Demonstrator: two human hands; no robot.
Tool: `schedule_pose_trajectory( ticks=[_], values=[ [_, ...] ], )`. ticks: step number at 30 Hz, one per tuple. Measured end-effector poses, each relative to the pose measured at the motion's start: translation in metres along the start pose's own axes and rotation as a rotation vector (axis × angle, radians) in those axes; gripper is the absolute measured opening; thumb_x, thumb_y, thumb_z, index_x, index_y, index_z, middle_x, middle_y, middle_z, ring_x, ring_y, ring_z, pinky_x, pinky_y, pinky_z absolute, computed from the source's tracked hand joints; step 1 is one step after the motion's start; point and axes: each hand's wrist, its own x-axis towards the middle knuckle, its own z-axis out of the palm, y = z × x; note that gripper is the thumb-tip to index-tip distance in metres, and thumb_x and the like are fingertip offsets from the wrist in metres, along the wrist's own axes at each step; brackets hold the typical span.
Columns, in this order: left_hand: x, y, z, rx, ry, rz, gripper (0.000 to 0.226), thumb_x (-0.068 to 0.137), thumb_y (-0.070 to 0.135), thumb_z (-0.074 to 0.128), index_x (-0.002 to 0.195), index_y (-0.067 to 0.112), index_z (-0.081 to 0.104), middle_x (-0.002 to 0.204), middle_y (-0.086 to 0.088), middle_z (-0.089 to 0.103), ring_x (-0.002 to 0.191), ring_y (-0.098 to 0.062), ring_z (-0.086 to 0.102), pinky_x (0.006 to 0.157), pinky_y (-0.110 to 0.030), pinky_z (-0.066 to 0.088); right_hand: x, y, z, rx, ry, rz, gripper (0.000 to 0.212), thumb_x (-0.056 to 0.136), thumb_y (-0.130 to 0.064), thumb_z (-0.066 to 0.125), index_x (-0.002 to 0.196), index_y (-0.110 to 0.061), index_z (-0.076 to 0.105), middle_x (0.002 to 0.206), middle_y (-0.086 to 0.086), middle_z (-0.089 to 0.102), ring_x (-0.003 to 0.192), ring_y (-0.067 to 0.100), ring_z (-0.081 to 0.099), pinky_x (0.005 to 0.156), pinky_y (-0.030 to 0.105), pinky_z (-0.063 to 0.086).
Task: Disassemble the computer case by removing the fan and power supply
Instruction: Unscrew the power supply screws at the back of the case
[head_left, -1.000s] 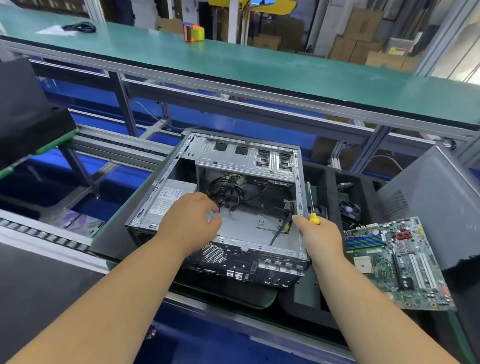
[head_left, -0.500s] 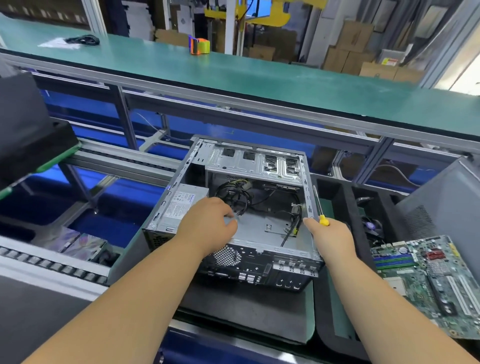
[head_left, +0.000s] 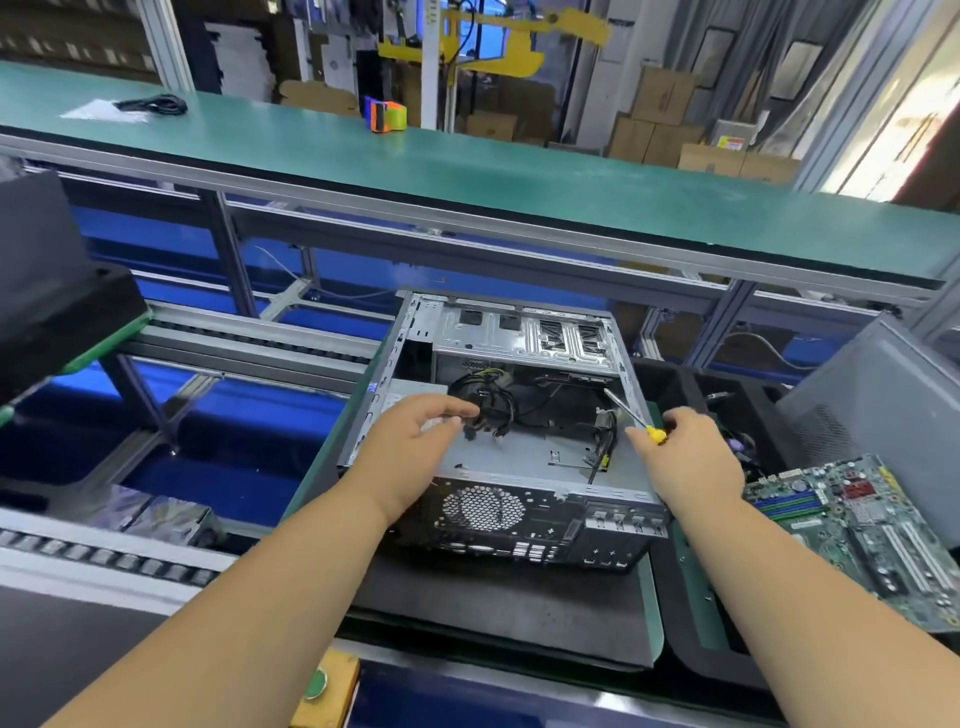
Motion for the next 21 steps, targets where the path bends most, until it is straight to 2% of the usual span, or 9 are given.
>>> schedule_pose_trajectory(
  ticks=[2, 5, 7, 10, 12, 14, 17, 19, 21],
  values=[
    [-0.009, -0.002, -0.014, -0.007, 0.033, 0.018, 0.028, 0.096, 0.010, 0.053, 0.102, 0.029, 0.074, 0.111, 0.019, 0.066, 0.103, 0.018, 0.052, 0.080, 0.004, 0.035, -0.003, -0.005, -0.004, -0.022, 0.062, -0.040, 0.047, 0.089, -0.050, 0.062, 0.120, -0.016, 0.054, 0.119, 0.008, 0.056, 0.093, 0.035, 0.059, 0.067, 0.036, 0.038],
    [-0.018, -0.005, -0.036, -0.045, 0.087, -0.001, 0.029, 0.097, 0.011, 0.053, 0.100, 0.030, 0.074, 0.109, 0.018, 0.069, 0.105, 0.011, 0.056, 0.084, -0.003, 0.037, -0.007, -0.015, -0.007, 0.112, 0.073, 0.038, 0.030, 0.093, -0.042, 0.057, 0.107, -0.017, 0.052, 0.104, 0.007, 0.057, 0.079, 0.031, 0.052, 0.065, 0.035, 0.037],
    [-0.022, -0.005, -0.048, -0.083, 0.133, -0.044, 0.029, 0.098, 0.013, 0.051, 0.098, 0.032, 0.074, 0.106, 0.020, 0.069, 0.105, 0.010, 0.056, 0.084, -0.008, 0.037, -0.009, -0.016, -0.010, 0.188, 0.046, 0.095, 0.022, 0.092, -0.038, 0.056, 0.100, -0.017, 0.052, 0.094, 0.006, 0.059, 0.075, 0.029, 0.054, 0.062, 0.035, 0.038],
    [-0.026, -0.005, -0.060, -0.096, 0.169, -0.059, 0.030, 0.097, 0.013, 0.051, 0.097, 0.032, 0.074, 0.103, 0.023, 0.070, 0.103, 0.012, 0.057, 0.083, -0.007, 0.038, -0.013, -0.008, -0.012, 0.279, 0.019, 0.132, 0.019, 0.091, -0.034, 0.053, 0.097, -0.017, 0.055, 0.084, 0.007, 0.063, 0.071, 0.030, 0.060, 0.062, 0.036, 0.045],
    [-0.030, -0.004, -0.060, -0.093, 0.154, -0.047, 0.030, 0.097, 0.013, 0.051, 0.096, 0.032, 0.074, 0.102, 0.023, 0.070, 0.102, 0.013, 0.057, 0.082, -0.004, 0.037, -0.013, 0.004, -0.011, 0.270, 0.021, 0.130, 0.018, 0.095, -0.032, 0.049, 0.099, -0.017, 0.057, 0.081, 0.006, 0.062, 0.068, 0.026, 0.058, 0.059, 0.033, 0.042],
    [-0.033, -0.003, -0.055, -0.085, 0.129, -0.046, 0.029, 0.098, 0.013, 0.051, 0.097, 0.032, 0.074, 0.104, 0.022, 0.070, 0.103, 0.012, 0.057, 0.082, -0.005, 0.037, -0.012, 0.018, -0.008, 0.271, 0.007, 0.142, 0.019, 0.097, -0.031, 0.046, 0.095, -0.017, 0.060, 0.081, 0.009, 0.063, 0.067, 0.029, 0.056, 0.058, 0.033, 0.038],
    [-0.036, 0.000, -0.041, -0.053, 0.095, -0.050, 0.029, 0.098, 0.013, 0.051, 0.099, 0.032, 0.073, 0.109, 0.018, 0.069, 0.107, 0.006, 0.057, 0.084, -0.009, 0.038, -0.009, 0.037, -0.004, 0.308, -0.027, 0.179, 0.029, 0.099, -0.031, 0.046, 0.074, -0.017, 0.051, 0.068, 0.010, 0.056, 0.060, 0.028, 0.048, 0.056, 0.035, 0.035],
    [-0.036, 0.005, -0.030, -0.021, 0.080, -0.042, 0.029, 0.098, 0.013, 0.051, 0.100, 0.032, 0.073, 0.109, 0.017, 0.068, 0.102, 0.008, 0.057, 0.078, -0.004, 0.040, -0.007, 0.046, 0.000, 0.354, -0.037, 0.205, 0.035, 0.098, -0.030, 0.048, 0.066, -0.018, 0.045, 0.062, 0.006, 0.050, 0.060, 0.026, 0.044, 0.058, 0.035, 0.035],
    [-0.036, 0.009, -0.019, -0.005, 0.075, -0.034, 0.028, 0.098, 0.013, 0.052, 0.100, 0.032, 0.073, 0.109, 0.018, 0.066, 0.096, 0.014, 0.056, 0.071, 0.002, 0.038, -0.005, 0.052, 0.006, 0.398, -0.050, 0.244, 0.037, 0.096, -0.031, 0.052, 0.062, -0.017, 0.047, 0.058, 0.004, 0.049, 0.061, 0.026, 0.045, 0.062, 0.036, 0.039]
  ],
)
